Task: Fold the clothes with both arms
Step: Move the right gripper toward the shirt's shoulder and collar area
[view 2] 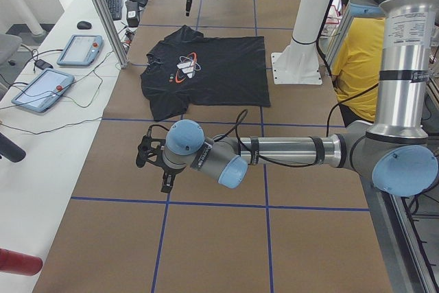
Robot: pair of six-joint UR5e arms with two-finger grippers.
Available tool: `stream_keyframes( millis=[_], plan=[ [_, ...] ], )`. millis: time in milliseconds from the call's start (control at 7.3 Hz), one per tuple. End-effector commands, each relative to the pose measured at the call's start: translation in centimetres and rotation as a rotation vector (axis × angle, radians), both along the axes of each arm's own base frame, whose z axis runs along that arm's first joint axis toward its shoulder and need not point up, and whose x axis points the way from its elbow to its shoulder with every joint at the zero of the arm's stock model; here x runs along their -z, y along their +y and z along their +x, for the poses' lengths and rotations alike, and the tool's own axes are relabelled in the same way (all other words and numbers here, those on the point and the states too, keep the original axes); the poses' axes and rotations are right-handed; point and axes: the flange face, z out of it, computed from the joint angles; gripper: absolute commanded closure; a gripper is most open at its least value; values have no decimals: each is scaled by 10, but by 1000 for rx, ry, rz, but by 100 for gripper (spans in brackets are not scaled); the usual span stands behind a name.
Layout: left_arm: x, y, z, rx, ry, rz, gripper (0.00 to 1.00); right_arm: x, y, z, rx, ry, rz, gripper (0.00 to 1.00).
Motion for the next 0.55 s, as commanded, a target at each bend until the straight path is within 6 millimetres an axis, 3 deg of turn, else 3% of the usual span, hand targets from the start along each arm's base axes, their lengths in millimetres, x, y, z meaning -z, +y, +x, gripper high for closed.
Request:
stream_keyframes(
  millis=[0, 137, 274, 411],
  plan=[
    [3, 0, 0, 1, -3, 34, 0, 0, -22, -23, -59, -86, -17, 2],
    [4, 0, -1, 3, -4, 37, 0, 11, -24, -31, -69, -101, -34, 2],
    [6, 0, 0, 2, -5, 40, 0, -5, -22, -35, -63, -87, -57, 3],
    [6, 0, -1, 5, -8, 46, 0, -8, -13, -56, -39, -77, -58, 4]
  ],
)
